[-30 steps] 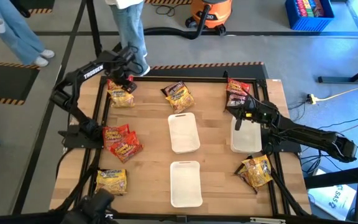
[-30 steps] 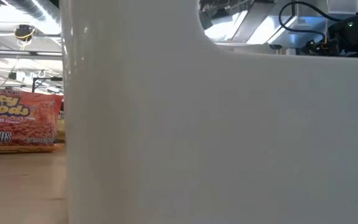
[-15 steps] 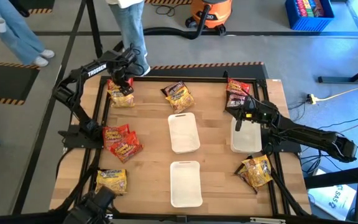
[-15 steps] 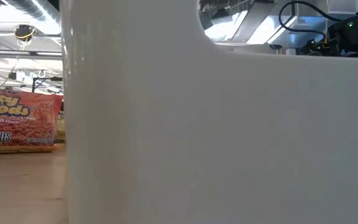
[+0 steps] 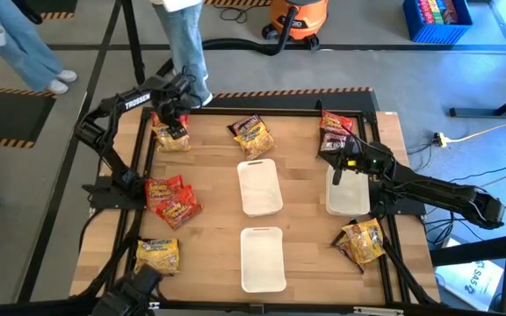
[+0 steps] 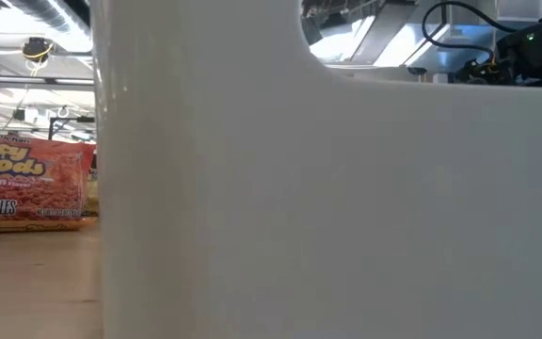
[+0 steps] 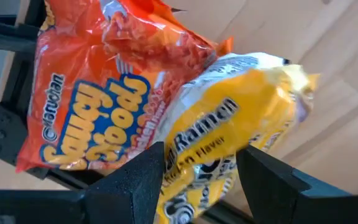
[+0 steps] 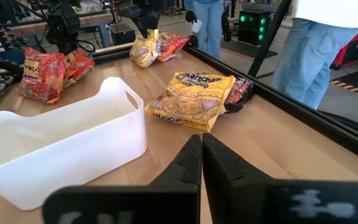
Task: Sort Maruchan noodles
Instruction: Put the top left yellow noodle pack in the top left white bin
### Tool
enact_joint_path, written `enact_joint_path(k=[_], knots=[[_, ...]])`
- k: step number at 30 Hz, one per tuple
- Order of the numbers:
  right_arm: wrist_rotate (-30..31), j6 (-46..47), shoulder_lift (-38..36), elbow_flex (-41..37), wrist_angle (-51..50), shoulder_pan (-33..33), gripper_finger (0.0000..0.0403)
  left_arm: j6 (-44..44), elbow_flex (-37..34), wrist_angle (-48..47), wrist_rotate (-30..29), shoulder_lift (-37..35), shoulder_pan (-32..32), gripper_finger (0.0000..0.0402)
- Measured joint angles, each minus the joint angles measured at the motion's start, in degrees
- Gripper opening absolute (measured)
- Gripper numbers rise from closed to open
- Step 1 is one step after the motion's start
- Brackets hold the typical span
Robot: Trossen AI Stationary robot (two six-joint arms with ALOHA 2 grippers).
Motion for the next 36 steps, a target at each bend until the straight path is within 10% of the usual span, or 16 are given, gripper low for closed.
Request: enact_joint_path(k=[10,24,36], knots=[[0.0,0.0,0.0,0.0,0.0,0.0,0.0001,0.3,-2.0,0.6,5.0,0.0,0.1,0.0163],[0.0,0.0,0.0,0.0,0.0,0.0,0.0001,-0.3,-2.0,0.4,10.0,0.0,0.1,0.0007],[0.1,0.0,0.0,0.0,0.2,0.0,0.0001,-3.5,-1.6,-0.1,10.0,0.0,-4.7,0.0001]])
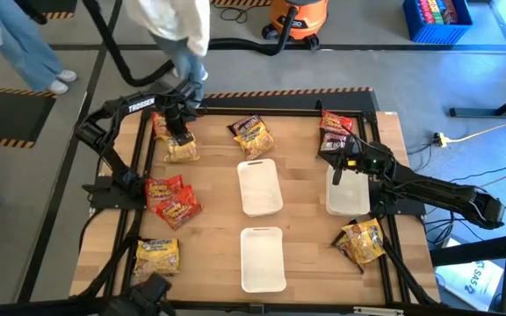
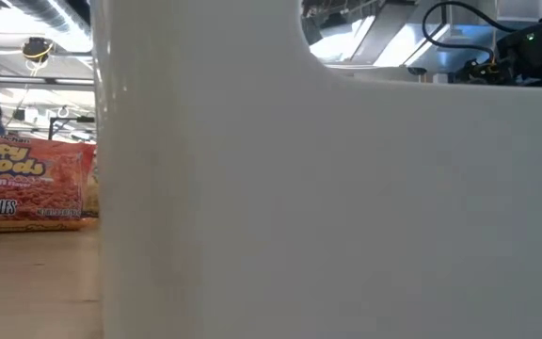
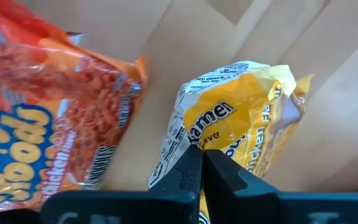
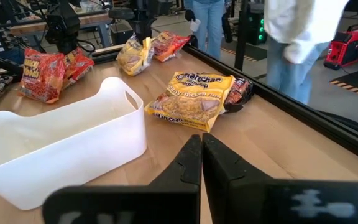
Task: Sort Maruchan noodles
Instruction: Put the top left yellow noodle pack in the top left white bin
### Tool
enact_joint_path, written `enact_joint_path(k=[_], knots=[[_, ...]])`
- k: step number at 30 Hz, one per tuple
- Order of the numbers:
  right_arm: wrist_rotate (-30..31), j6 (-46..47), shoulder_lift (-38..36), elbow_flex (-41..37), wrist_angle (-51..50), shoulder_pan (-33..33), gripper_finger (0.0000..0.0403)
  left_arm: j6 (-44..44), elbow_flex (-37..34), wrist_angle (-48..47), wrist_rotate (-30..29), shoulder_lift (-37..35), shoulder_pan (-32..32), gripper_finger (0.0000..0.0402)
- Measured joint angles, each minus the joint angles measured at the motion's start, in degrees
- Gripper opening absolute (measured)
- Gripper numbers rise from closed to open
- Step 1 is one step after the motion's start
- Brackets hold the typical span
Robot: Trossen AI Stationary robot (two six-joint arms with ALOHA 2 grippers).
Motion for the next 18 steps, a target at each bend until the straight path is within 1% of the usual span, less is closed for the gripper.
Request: enact_joint_path(k=[9,18], knots=[[-0.5,2.2,0.0,0.0,0.2,0.0,0.0001,-2.7,3.4,-0.2,-0.1,0.0,-6.2,0.0],[-1.7,3.9,0.0,0.0,0.1,0.0,0.0001,-4.4,6.4,-0.6,-0.2,0.0,-10.3,0.0]])
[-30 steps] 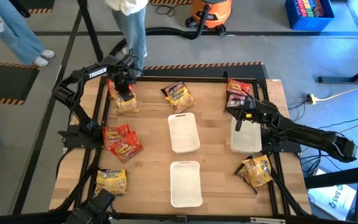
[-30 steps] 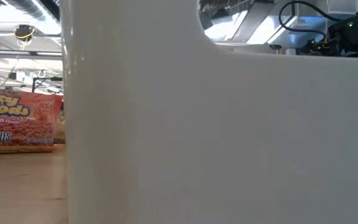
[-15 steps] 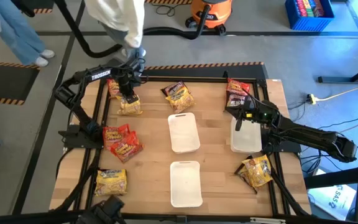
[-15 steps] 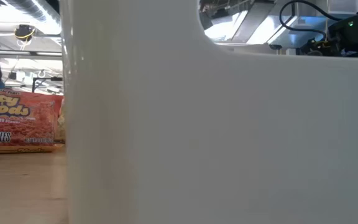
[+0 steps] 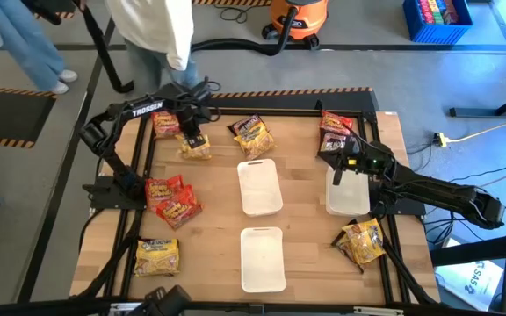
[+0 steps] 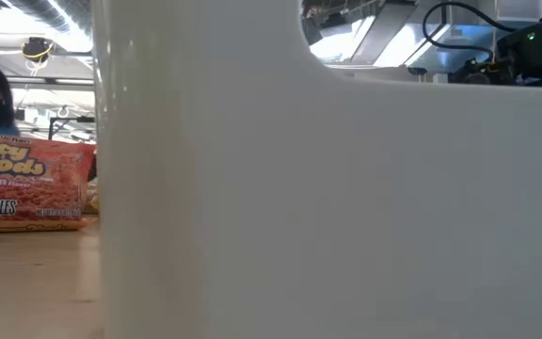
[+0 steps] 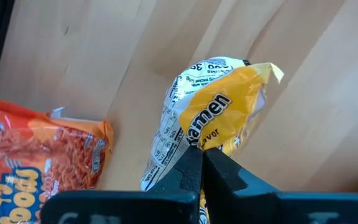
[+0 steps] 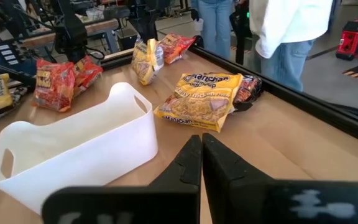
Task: Sort Maruchan noodles
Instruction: Put the top left yellow noodle pack in the top left white bin
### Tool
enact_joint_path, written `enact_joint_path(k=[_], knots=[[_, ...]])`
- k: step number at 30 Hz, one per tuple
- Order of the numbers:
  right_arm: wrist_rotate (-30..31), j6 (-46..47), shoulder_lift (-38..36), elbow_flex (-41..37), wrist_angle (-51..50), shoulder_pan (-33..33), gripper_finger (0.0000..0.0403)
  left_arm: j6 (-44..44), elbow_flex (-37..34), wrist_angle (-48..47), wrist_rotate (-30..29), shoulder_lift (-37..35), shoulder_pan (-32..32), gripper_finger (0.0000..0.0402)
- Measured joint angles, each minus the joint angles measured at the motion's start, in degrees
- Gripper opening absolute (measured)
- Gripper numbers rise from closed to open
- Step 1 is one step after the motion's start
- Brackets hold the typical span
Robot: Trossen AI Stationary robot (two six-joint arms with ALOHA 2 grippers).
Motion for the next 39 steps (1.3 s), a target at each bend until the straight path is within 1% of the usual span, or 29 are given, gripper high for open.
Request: enact_joint_path(k=[2,5,15,18,20,24,29,32,39], knots=[[-0.3,0.6,0.0,0.0,0.0,0.0,0.0008,-0.1,0.4,0.0,0.0,0.0,-0.6,0.0],[-0.4,0.7,0.0,0.0,0.0,0.0,0.0035,-0.2,1.1,-0.1,-0.1,0.0,-1.5,0.0],[0.7,0.6,0.0,0.0,0.5,0.0,0.0179,-0.5,3.4,-0.3,-0.5,-0.1,-4.4,0.0],[0.7,0.6,0.0,0.0,0.7,0.0,0.021,-0.6,4.8,-0.4,-0.6,-0.1,-5.4,0.0],[0.7,0.6,0.0,0.0,0.9,0.0,0.0224,-0.7,5.9,-0.4,-0.6,-0.1,-6.1,0.0],[0.7,2.3,0.0,0.0,1.5,0.0,0.0236,-1.8,8.5,-0.9,-0.6,-0.1,-7.5,0.0],[0.7,3.9,0.6,0.0,6.5,0.0,0.0234,-3.3,12.3,-1.6,-2.8,-0.1,-9.7,0.0],[0.7,3.9,1.2,0.0,8.6,0.0,0.0233,-3.7,15.0,-1.9,-3.1,-0.1,-11.1,0.0],[1.3,4.3,3.8,0.0,9.7,0.0,0.0232,-8.3,21.4,-2.3,-3.1,-0.1,-14.5,0.0]])
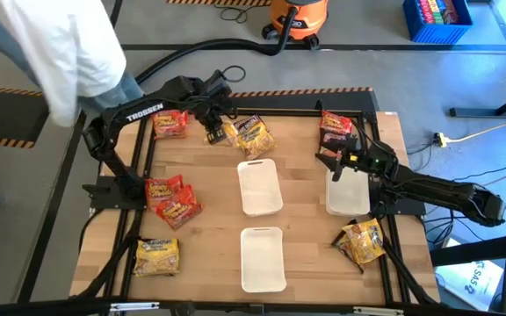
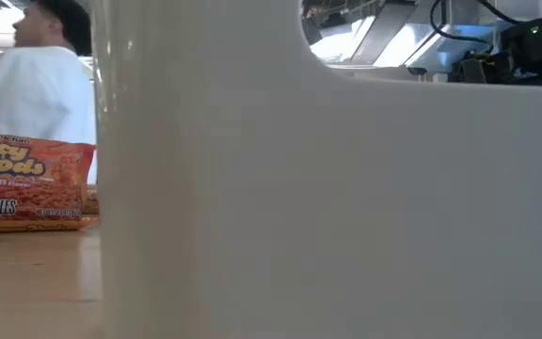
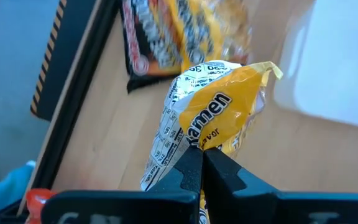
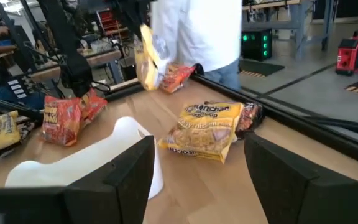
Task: Sort Maruchan noodles
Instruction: Put the top left yellow noodle pack in the top left white bin
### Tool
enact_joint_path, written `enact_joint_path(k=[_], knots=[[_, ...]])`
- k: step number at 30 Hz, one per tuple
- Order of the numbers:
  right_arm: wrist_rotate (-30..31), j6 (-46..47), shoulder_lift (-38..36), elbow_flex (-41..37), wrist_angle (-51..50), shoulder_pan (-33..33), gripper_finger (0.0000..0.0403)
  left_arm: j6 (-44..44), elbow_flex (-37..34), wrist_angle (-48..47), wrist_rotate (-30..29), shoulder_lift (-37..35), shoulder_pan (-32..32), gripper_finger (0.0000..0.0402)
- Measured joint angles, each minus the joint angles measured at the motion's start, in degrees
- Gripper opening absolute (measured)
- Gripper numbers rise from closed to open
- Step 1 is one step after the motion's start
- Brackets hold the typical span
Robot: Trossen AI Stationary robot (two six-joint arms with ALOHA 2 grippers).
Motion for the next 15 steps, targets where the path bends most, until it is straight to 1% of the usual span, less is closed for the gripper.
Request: enact_joint_path(k=[5,15], knots=[[0.0,0.0,1.9,0.0,0.0,0.0,0.0232,-5.4,2.2,1.4,0.0,0.0,-3.4,0.0],[0.1,-0.3,2.8,0.0,-0.1,0.0,0.0232,-14.9,2.3,8.9,-0.3,0.0,-11.8,0.0]])
